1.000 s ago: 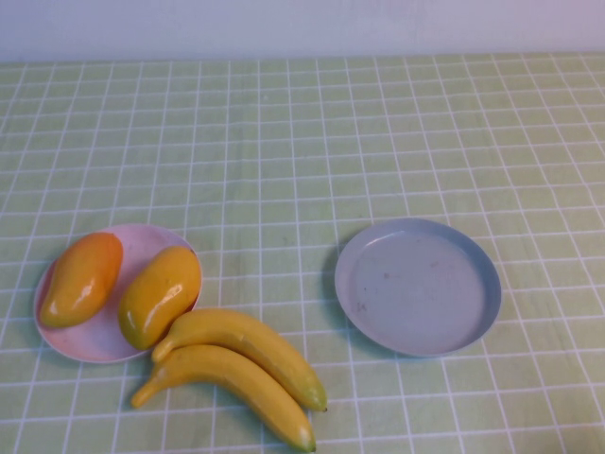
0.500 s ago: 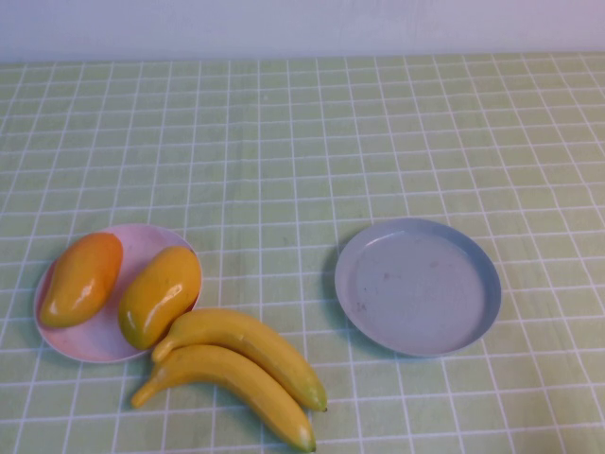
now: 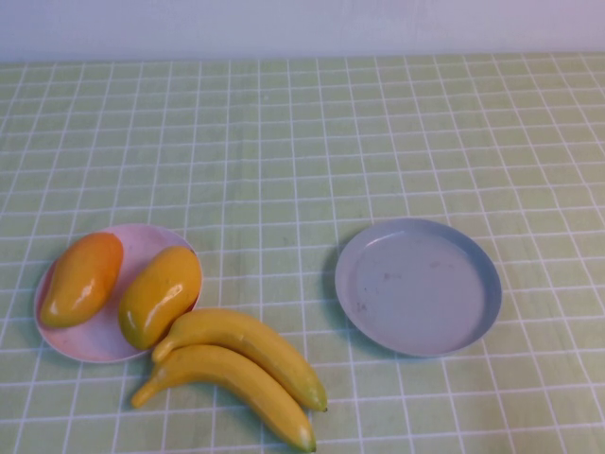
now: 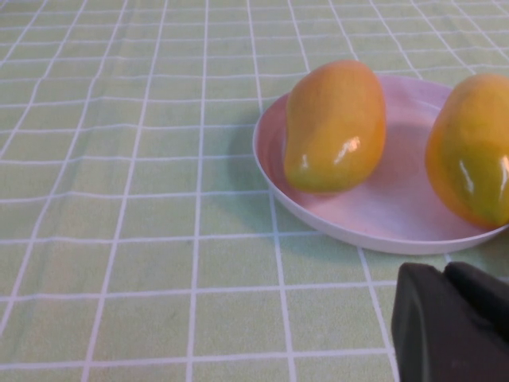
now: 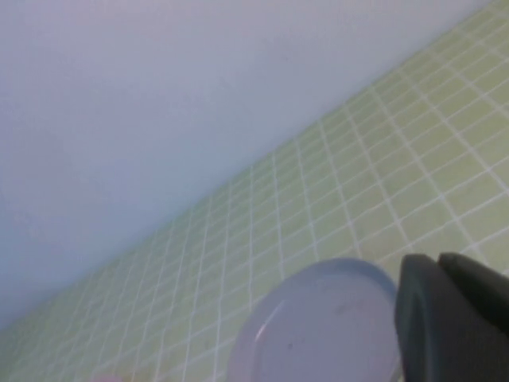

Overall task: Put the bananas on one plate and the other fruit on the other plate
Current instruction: Put another type of fruit in the right plate

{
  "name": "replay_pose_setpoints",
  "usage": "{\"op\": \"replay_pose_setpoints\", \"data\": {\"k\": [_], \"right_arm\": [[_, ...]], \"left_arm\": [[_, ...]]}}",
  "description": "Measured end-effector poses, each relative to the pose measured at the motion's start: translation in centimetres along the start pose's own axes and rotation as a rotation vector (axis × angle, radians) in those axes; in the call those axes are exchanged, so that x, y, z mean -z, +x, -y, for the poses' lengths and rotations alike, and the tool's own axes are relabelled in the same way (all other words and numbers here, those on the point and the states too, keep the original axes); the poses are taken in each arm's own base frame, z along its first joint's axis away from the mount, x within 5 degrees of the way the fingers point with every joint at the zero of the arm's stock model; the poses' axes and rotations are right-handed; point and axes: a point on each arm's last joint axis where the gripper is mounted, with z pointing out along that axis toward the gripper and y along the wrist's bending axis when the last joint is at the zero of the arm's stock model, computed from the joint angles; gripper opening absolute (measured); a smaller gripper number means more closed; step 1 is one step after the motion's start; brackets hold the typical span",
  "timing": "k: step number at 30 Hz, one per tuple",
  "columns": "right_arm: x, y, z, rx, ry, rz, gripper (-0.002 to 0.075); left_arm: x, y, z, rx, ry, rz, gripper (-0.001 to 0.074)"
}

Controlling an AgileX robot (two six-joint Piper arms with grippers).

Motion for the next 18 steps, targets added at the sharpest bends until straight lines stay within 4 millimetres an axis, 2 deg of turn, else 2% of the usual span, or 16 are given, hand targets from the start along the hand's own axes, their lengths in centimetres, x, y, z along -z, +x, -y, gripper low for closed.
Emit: {"op": "replay_pose_setpoints", "data": {"k": [7,12,18], "right_arm": [[-0.6,-3.3,-5.1,0.116,-0.016,-0.353,-0.0017],[-2.7,-5.2,-6.7,0.284,-0.002,-0.582,-0.0017],[-6.0,-6.2,-7.1,0.402,-0.018,-0.749,-0.0017]], "left_arm": [[0.0,0.0,0.0,0.000,0.000,0.000,0.0000],[0.0,0.0,0.0,0.000,0.000,0.000,0.0000],[0.0,0.0,0.0,0.000,0.000,0.000,0.0000]]}}
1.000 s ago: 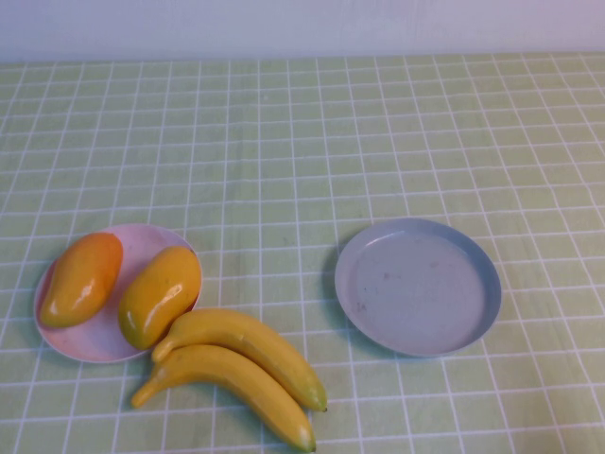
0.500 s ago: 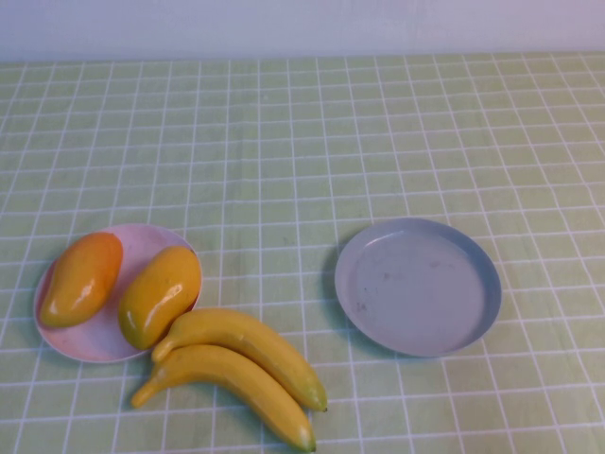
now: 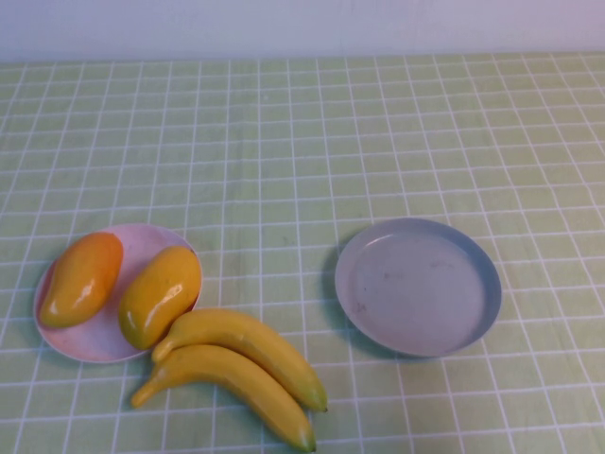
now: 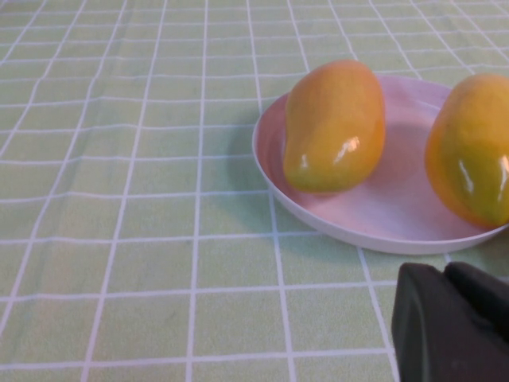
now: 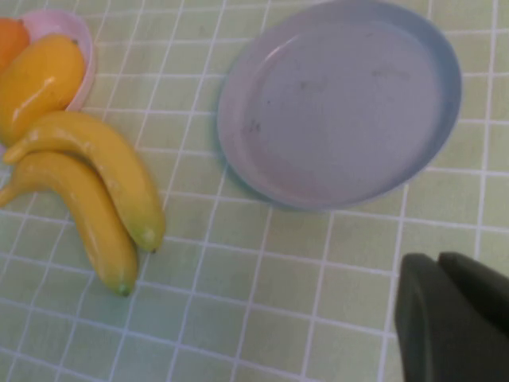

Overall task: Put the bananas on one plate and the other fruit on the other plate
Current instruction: Put another type of fruit in the right plate

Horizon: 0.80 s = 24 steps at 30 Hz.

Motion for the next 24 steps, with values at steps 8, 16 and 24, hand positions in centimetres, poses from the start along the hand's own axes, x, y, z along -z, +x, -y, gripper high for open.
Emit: {"op": "replay_pose_setpoints", "data": {"k": [8,16,24], "right_arm": [[-3.2,-3.0,-1.4,0.148,-0.087,-0.169,-0.0017],[-8.4,-5.3,-6.6,0.446,-0.173,-0.319,-0.0017],[-15.1,-6.2,-12.5,0.652,-0.193,-0.433,0.0013]], "left_arm": [[0.0,0.0,0.0,0.000,0.000,0.000,0.0000],[0.0,0.0,0.0,0.000,0.000,0.000,0.0000],[0.0,0.0,0.0,0.000,0.000,0.000,0.0000]]}}
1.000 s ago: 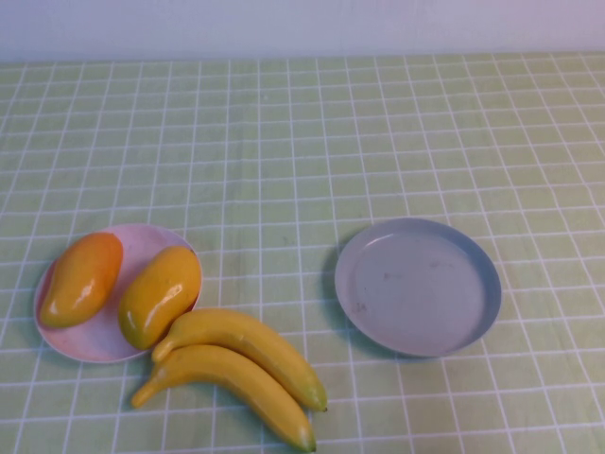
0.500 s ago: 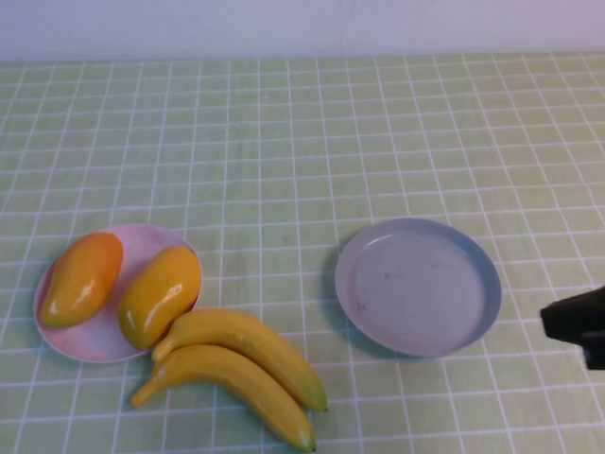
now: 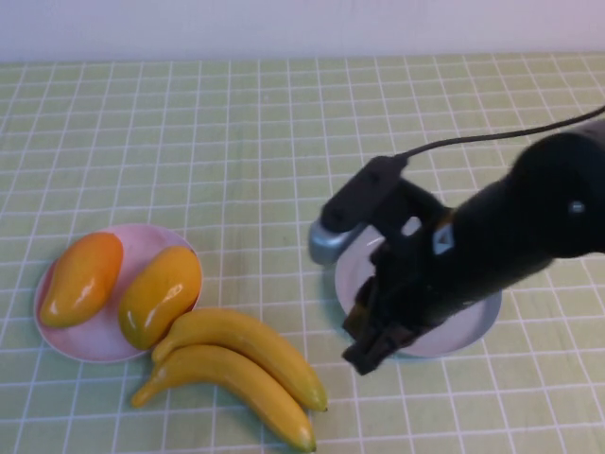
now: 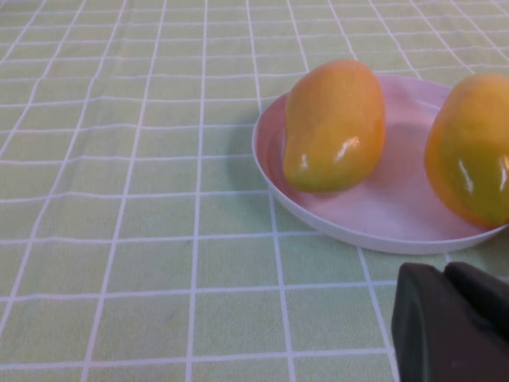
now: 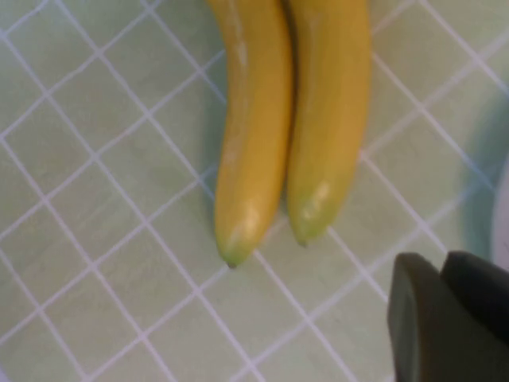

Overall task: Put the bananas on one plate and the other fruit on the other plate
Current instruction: Put another type of fruit in the right plate

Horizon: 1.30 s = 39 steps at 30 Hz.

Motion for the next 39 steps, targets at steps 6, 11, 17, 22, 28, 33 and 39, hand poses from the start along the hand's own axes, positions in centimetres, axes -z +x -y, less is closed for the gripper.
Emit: {"op": "replay_pose_setpoints", "data": {"k": [6,11,17,22,28,33,39], "right_arm": [[-4.2,-3.5,-1.3,0.071,-0.031,-0.055,0.0220],[-7.6,-5.7,-1.2,0.092,-0.025,-0.048,0.0377],[-11.1,-7.1,-0.8,0.102,-0.018,-0.064,0.0405],[-13.1,-7.9,-0.5,0.121,-0.005,-0.075,0.0406],[-14.6,-7.9,0.0,0.148,0.028,-0.079,0.0400],[-15.5,-7.6,0.3,0.167,0.046,-0.096,0.0395],[-16.7,-7.2,0.5,0.168,0.045,-0.119,0.0377]], "left_arm": [[0.0,0.0,0.0,0.000,0.000,0.000,0.0000],[0.0,0.0,0.0,0.000,0.000,0.000,0.0000],[0.0,0.0,0.0,0.000,0.000,0.000,0.0000],[0.0,0.0,0.0,0.000,0.000,0.000,0.0000],[0.0,0.0,0.0,0.000,0.000,0.000,0.0000],[0.0,0.0,0.0,0.000,0.000,0.000,0.0000],[0.0,0.0,0.0,0.000,0.000,0.000,0.0000]]}}
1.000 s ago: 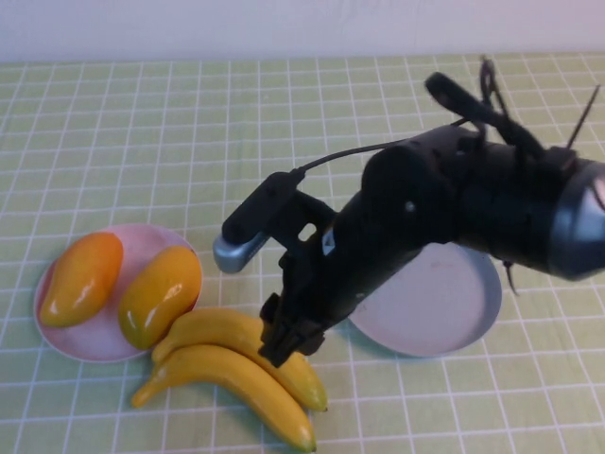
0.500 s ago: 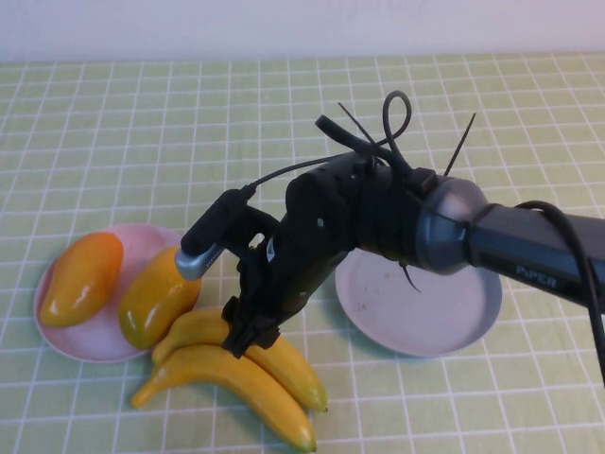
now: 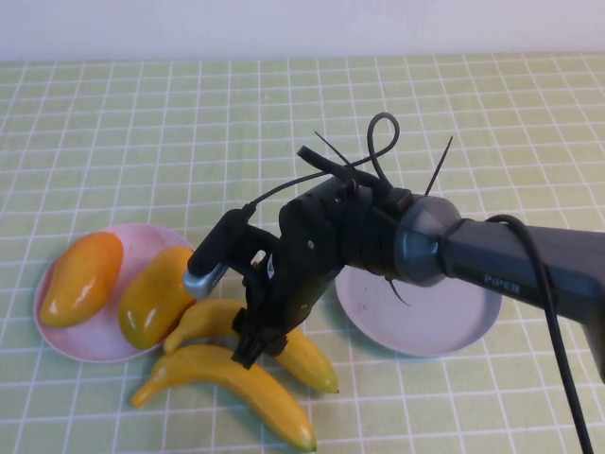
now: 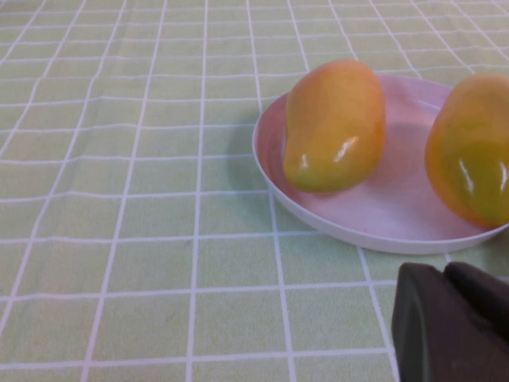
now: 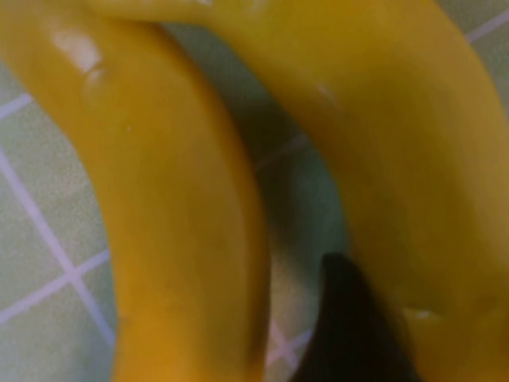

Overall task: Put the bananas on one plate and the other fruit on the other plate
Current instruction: Put another type of fruit in the right plate

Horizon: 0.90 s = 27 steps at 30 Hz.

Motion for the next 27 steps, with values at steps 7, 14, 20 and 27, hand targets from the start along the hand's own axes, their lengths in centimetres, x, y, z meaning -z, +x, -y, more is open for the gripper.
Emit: {"op": "replay_pose_setpoints", "data": {"k": [7,14,20,27], "right_arm": [[-0.1,0.0,0.0,0.001,0.001,-0.002,0.0317],[4.1,-0.6,0.2,-0.043,0.048,0.054,0.0317],[9.9,1.3,4.5,-0.368,0.221,0.126,0.0317],[11.2,7.2,11.1,-0.707,0.340,0.009,0.0317]], "left_arm": [[0.0,0.0,0.0,0.000,0.000,0.000,0.0000],[0.0,0.0,0.0,0.000,0.000,0.000,0.0000],[0.0,0.0,0.0,0.000,0.000,0.000,0.0000],[0.0,0.0,0.0,0.000,0.000,0.000,0.0000]]}}
